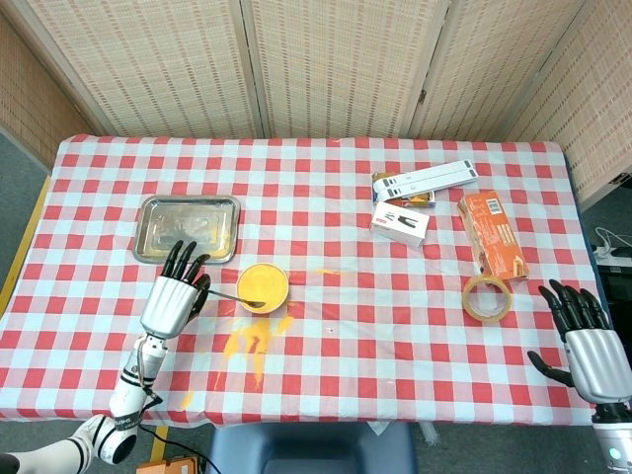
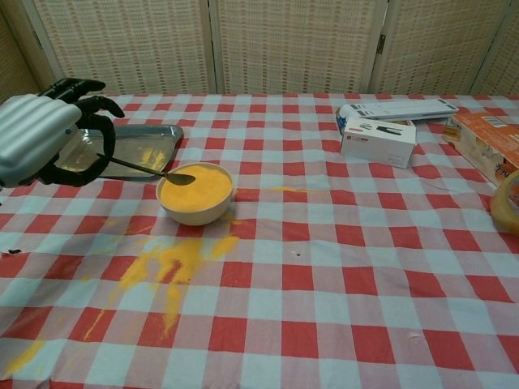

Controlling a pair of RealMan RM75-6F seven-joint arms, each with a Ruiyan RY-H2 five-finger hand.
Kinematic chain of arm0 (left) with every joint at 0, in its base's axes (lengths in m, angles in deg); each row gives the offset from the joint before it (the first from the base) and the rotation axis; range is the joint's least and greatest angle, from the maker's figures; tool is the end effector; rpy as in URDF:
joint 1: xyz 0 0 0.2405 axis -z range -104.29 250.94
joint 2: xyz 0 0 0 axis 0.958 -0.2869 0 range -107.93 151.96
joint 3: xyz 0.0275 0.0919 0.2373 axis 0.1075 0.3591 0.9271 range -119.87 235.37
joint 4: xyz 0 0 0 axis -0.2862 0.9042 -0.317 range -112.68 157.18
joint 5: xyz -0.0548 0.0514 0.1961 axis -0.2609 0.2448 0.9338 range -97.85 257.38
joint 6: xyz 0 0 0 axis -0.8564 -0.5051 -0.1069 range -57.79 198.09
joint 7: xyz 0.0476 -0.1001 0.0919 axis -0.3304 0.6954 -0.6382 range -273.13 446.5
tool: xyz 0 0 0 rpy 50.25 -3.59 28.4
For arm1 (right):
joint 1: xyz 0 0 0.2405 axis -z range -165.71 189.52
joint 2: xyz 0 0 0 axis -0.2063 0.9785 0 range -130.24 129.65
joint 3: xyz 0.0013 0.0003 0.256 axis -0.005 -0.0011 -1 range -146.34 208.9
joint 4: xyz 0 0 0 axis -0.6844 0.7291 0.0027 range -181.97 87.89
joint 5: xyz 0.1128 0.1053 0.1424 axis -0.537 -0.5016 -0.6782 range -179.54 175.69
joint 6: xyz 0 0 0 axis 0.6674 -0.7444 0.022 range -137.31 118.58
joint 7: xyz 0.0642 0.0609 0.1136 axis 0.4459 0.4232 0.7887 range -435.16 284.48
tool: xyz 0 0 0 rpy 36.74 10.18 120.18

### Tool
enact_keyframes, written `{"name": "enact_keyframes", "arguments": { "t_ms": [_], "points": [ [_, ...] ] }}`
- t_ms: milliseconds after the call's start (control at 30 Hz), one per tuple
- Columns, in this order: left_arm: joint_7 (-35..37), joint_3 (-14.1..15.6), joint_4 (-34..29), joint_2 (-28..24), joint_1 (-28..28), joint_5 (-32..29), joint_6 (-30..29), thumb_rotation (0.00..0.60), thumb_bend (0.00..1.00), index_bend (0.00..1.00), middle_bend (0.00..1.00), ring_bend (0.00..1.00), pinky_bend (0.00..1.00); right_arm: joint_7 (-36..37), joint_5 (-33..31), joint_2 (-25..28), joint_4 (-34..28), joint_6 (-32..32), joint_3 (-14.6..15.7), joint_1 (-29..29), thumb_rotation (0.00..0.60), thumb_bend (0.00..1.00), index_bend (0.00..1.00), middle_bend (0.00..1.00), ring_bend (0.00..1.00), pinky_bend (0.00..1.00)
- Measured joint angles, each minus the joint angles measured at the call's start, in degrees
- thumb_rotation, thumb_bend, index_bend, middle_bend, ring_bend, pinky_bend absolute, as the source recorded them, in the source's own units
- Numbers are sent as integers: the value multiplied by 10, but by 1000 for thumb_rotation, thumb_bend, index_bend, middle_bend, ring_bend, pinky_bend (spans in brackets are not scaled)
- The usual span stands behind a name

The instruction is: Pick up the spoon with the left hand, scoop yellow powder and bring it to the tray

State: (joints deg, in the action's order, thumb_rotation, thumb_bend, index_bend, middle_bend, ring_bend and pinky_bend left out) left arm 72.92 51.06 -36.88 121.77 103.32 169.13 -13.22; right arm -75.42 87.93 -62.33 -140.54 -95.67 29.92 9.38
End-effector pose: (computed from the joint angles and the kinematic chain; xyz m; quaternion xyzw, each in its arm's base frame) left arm -0.2108 0.3117 0.0040 -0.6800 -0.1791 -0.4631 0.5395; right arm -0.3087 -0.1626 0.1642 0.6107 -0.3812 0.3828 0.5789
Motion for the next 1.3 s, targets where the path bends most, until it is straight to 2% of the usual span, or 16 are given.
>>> {"name": "enact_keyframes", "arguments": {
  "t_ms": [200, 533, 800, 1300],
  "points": [
    [-49, -14, -36, -13, 12, -23, 40, 600, 731, 887, 250, 0, 0, 2, -2, 1, 1, 2, -1, -1, 600, 143, 0, 0, 0, 0],
    [-164, -22, -50, 8, 38, -58, 100, 600, 733, 888, 267, 5, 0, 13, -8, 5, 3, 2, -5, -1, 600, 143, 0, 0, 0, 0],
    [-231, -24, -75, 9, 42, -85, 123, 600, 744, 888, 280, 15, 0, 19, -8, 7, 4, -2, -6, 0, 600, 143, 0, 0, 0, 0],
    [-365, -53, -109, 3, 59, -172, 156, 600, 765, 897, 316, 51, 0, 18, -16, 7, 5, -1, -10, 0, 600, 142, 0, 0, 0, 0]
  ]
}}
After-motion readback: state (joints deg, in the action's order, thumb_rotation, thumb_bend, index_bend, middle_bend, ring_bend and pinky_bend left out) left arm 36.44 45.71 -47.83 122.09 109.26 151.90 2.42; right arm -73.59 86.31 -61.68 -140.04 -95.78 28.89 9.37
